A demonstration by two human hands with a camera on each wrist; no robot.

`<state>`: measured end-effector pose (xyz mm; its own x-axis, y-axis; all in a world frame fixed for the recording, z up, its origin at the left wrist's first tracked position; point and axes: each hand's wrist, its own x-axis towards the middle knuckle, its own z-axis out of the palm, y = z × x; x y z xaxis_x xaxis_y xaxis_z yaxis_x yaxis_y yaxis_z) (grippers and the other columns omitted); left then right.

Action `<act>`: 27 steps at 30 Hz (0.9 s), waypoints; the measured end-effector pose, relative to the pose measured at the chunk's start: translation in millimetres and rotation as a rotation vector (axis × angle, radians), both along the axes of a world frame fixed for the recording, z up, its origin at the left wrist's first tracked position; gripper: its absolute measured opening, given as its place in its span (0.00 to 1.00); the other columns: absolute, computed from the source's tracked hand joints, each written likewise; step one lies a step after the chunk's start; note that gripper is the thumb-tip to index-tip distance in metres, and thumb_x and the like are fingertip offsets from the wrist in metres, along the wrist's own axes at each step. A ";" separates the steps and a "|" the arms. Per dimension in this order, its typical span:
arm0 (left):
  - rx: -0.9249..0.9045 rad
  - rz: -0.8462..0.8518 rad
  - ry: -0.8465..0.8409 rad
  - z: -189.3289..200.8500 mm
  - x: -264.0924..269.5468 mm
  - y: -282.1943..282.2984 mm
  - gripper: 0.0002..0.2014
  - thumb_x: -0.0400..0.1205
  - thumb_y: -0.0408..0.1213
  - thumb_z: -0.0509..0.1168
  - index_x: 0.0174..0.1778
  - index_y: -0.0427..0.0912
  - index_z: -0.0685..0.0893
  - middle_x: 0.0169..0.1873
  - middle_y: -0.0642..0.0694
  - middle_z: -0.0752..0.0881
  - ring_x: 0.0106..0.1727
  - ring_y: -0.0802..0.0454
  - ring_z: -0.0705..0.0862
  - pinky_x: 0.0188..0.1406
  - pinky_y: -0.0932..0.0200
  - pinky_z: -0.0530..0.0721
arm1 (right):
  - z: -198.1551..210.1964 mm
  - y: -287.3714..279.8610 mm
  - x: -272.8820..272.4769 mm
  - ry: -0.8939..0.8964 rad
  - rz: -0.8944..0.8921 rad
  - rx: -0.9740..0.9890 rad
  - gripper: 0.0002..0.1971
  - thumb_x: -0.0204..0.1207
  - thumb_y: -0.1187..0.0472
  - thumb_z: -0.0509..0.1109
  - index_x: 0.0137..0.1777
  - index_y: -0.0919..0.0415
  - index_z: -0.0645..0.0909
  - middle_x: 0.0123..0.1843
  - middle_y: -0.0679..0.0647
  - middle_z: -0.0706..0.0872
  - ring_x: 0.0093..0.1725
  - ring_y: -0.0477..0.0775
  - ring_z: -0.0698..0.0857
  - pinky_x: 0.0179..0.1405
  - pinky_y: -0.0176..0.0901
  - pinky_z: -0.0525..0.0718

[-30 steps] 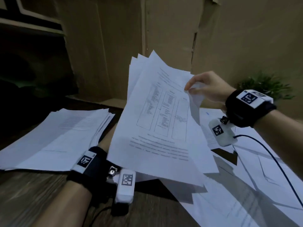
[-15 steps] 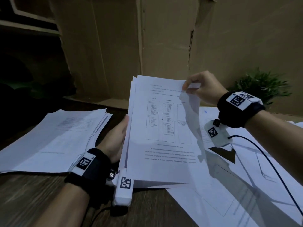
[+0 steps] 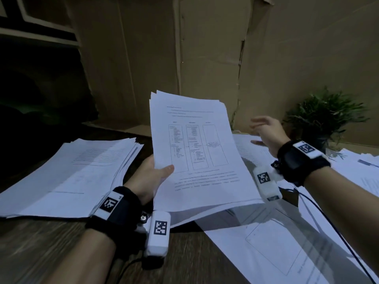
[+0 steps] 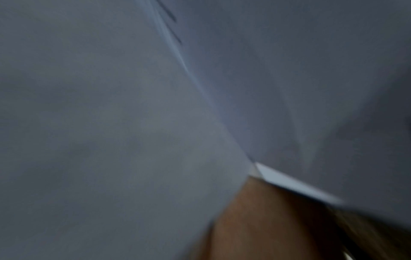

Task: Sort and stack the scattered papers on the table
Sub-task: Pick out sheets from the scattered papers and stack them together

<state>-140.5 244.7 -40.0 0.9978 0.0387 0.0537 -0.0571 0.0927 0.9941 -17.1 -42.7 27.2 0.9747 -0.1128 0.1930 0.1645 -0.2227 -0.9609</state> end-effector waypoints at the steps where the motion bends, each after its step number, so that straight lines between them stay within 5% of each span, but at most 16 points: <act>1: 0.003 0.019 0.003 0.3 -0.3 -0.5 0.19 0.87 0.24 0.59 0.73 0.42 0.78 0.64 0.45 0.87 0.65 0.43 0.86 0.67 0.41 0.81 | -7.6 -2.0 0.2 0.055 0.001 -0.047 0.17 0.85 0.71 0.59 0.71 0.63 0.78 0.62 0.62 0.82 0.59 0.59 0.83 0.61 0.57 0.86; 4: -0.068 0.165 0.030 -0.2 0.9 -2.8 0.14 0.87 0.26 0.60 0.65 0.42 0.82 0.56 0.46 0.90 0.57 0.47 0.88 0.55 0.48 0.85 | -23.8 -5.2 -0.9 0.186 0.021 -0.167 0.16 0.83 0.70 0.62 0.69 0.63 0.79 0.51 0.60 0.82 0.53 0.58 0.81 0.55 0.55 0.84; 6: -0.159 0.401 0.045 -4.4 6.3 5.9 0.11 0.85 0.30 0.66 0.63 0.39 0.82 0.54 0.43 0.88 0.54 0.42 0.87 0.57 0.44 0.84 | -29.1 -5.0 -3.1 0.239 0.037 -0.248 0.16 0.82 0.68 0.63 0.68 0.64 0.80 0.50 0.64 0.81 0.52 0.61 0.81 0.53 0.56 0.81; 8: -0.191 0.632 0.058 -8.4 11.6 18.0 0.26 0.76 0.42 0.74 0.67 0.36 0.78 0.60 0.38 0.86 0.58 0.38 0.86 0.64 0.36 0.81 | -33.0 -4.6 -3.2 0.263 0.033 -0.323 0.15 0.83 0.67 0.63 0.67 0.69 0.81 0.58 0.74 0.82 0.58 0.70 0.82 0.58 0.63 0.82; 10: -0.239 0.743 0.066 -8.2 14.5 26.6 0.27 0.78 0.42 0.72 0.70 0.35 0.74 0.63 0.37 0.84 0.61 0.38 0.84 0.66 0.35 0.81 | -37.0 -4.7 -1.2 0.293 0.043 -0.373 0.13 0.83 0.66 0.64 0.62 0.73 0.81 0.57 0.76 0.81 0.52 0.68 0.80 0.50 0.59 0.79; 13: -0.225 0.791 0.088 -6.0 15.7 28.2 0.19 0.85 0.34 0.66 0.70 0.33 0.73 0.63 0.36 0.82 0.62 0.40 0.83 0.68 0.39 0.80 | -41.2 -4.6 1.2 0.336 0.077 -0.489 0.08 0.80 0.67 0.68 0.51 0.74 0.82 0.47 0.65 0.76 0.44 0.59 0.72 0.42 0.49 0.69; 15: -0.243 0.784 0.073 -7.2 17.2 26.2 0.17 0.85 0.31 0.65 0.70 0.33 0.75 0.63 0.37 0.83 0.61 0.41 0.83 0.68 0.40 0.80 | -42.0 -3.2 2.2 0.321 0.116 -0.603 0.16 0.78 0.64 0.73 0.57 0.79 0.83 0.45 0.69 0.81 0.42 0.58 0.75 0.40 0.45 0.71; 19: -0.293 0.760 0.057 -6.1 17.1 23.9 0.18 0.85 0.28 0.64 0.71 0.33 0.75 0.64 0.38 0.83 0.60 0.42 0.83 0.66 0.44 0.81 | -33.8 20.3 -12.7 0.384 0.273 -0.938 0.28 0.73 0.34 0.73 0.40 0.63 0.78 0.39 0.55 0.78 0.38 0.55 0.75 0.38 0.45 0.70; 21: -0.300 0.738 0.047 -5.0 16.3 22.4 0.18 0.86 0.27 0.63 0.72 0.33 0.74 0.64 0.39 0.83 0.61 0.41 0.83 0.65 0.46 0.81 | -30.8 36.2 -20.4 0.420 0.324 -1.129 0.29 0.70 0.29 0.72 0.35 0.56 0.72 0.35 0.50 0.75 0.36 0.51 0.74 0.39 0.45 0.72; 24: -0.309 0.748 0.035 -8.5 20.1 22.2 0.17 0.85 0.26 0.63 0.71 0.37 0.75 0.61 0.41 0.84 0.58 0.42 0.84 0.64 0.42 0.81 | -29.0 49.8 -27.3 0.358 0.339 -1.360 0.23 0.73 0.41 0.77 0.36 0.57 0.72 0.37 0.51 0.79 0.42 0.55 0.80 0.45 0.46 0.78; 27: -0.285 0.758 0.050 -11.2 21.6 24.5 0.14 0.84 0.31 0.66 0.65 0.41 0.77 0.60 0.42 0.84 0.60 0.39 0.84 0.67 0.37 0.80 | -20.3 52.6 -32.5 0.222 0.262 -1.510 0.15 0.76 0.56 0.75 0.37 0.60 0.72 0.37 0.55 0.78 0.40 0.58 0.80 0.39 0.45 0.78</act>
